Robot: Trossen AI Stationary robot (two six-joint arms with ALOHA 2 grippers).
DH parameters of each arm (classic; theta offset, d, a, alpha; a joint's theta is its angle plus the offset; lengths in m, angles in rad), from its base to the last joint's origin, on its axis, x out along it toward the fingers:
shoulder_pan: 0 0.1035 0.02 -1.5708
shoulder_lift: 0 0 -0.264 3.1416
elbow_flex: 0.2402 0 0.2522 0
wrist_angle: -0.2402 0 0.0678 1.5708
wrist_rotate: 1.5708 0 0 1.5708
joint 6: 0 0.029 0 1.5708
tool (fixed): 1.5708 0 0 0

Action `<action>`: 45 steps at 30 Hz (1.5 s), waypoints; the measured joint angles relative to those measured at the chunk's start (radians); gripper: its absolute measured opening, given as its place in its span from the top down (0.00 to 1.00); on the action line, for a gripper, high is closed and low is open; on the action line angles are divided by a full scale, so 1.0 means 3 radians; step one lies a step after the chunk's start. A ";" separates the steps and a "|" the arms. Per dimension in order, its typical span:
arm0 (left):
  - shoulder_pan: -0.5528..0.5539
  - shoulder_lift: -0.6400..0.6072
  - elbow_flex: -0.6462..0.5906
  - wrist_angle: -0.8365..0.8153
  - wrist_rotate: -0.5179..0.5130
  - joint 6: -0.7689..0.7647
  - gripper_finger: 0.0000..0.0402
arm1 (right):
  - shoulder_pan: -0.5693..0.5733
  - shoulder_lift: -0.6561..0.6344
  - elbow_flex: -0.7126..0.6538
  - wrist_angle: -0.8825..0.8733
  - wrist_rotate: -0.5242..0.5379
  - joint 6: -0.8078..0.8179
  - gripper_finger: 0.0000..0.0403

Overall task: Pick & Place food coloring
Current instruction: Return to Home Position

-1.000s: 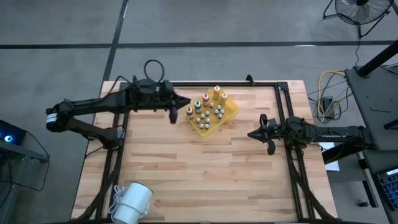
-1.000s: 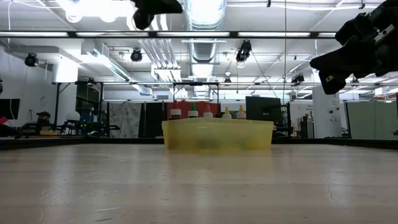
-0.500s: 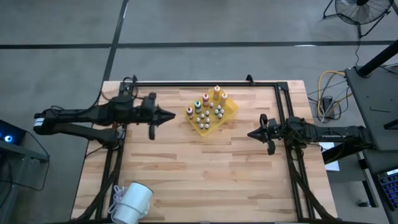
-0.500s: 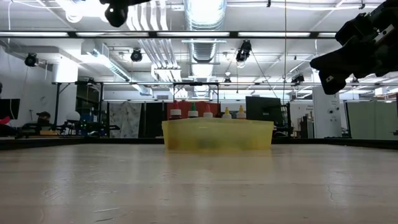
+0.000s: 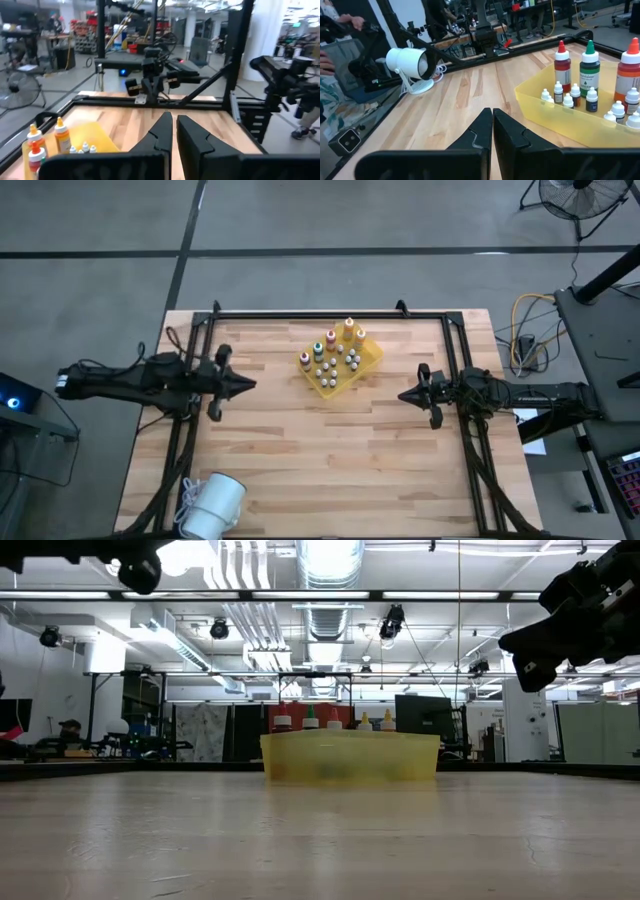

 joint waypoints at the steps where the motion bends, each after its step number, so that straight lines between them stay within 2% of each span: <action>1: -0.0017 -0.0072 -0.0051 0.0000 0.0001 0.0009 1.00 | 0.0000 0.0000 -0.0001 0.0001 0.0000 0.0000 0.98; 12: -0.0027 -0.0797 -0.0821 0.0208 -0.0003 0.0013 1.00 | 0.0000 0.0000 -0.0001 0.0001 0.0000 0.0000 0.98; 23: -0.0026 -0.1372 -0.1176 0.0244 -0.0023 0.0136 1.00 | -0.0001 0.0000 -0.0001 0.0001 0.0001 0.0000 0.98; 29: -0.0024 -0.1462 -0.1380 0.0237 -0.0307 0.0218 1.00 | -0.0001 0.0001 -0.0001 0.0001 0.0001 0.0000 0.98; 45: -0.0030 -0.1475 -0.1538 0.0170 -0.0312 0.0203 1.00 | -0.0001 0.0001 -0.0001 0.0001 0.0001 0.0000 0.98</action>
